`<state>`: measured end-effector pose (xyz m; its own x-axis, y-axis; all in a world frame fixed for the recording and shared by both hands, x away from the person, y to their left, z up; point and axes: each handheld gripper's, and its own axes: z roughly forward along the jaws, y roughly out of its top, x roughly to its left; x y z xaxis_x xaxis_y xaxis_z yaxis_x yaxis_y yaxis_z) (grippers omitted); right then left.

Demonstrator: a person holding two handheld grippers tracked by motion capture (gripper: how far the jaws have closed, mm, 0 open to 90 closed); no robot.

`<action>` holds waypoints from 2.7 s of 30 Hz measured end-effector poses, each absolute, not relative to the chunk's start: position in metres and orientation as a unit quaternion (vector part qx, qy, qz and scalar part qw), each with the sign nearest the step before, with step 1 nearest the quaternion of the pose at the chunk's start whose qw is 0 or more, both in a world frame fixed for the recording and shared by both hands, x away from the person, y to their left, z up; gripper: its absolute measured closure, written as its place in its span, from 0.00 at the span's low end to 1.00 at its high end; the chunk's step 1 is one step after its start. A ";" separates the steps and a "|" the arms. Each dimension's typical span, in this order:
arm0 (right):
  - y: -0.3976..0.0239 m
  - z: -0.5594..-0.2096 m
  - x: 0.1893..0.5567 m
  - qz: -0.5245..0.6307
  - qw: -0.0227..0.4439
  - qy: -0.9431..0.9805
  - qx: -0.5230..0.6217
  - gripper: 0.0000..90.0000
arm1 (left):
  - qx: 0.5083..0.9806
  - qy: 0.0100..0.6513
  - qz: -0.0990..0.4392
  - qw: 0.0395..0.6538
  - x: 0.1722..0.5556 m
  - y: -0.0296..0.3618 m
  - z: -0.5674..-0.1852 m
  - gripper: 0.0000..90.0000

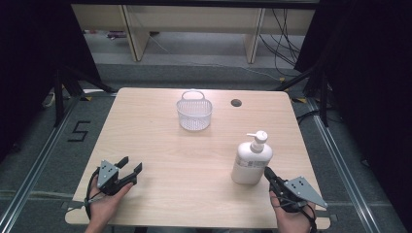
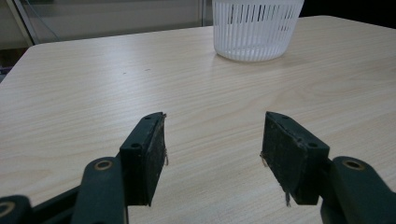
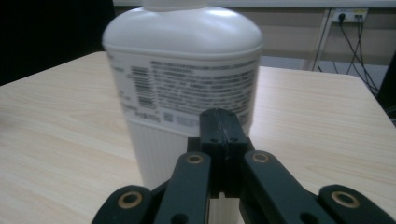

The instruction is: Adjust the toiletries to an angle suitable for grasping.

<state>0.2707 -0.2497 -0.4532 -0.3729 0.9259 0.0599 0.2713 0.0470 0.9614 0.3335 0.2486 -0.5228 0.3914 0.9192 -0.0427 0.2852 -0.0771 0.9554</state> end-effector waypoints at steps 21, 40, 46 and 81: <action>-0.244 -0.428 0.267 0.535 0.371 0.597 0.468 0.71 | 0.665 0.455 0.313 0.503 0.334 0.248 -0.523 0.43; -0.231 -0.415 0.285 0.546 0.388 0.580 0.463 0.48 | 0.663 0.456 0.311 0.506 0.334 0.249 -0.523 0.43; -0.233 -0.411 0.286 0.542 0.397 0.583 0.456 0.46 | 0.663 0.446 0.313 0.514 0.333 0.244 -0.520 0.42; -0.281 -0.434 0.289 0.521 0.392 0.558 0.514 0.43 | 0.722 0.248 0.211 0.611 0.318 0.025 -0.411 0.43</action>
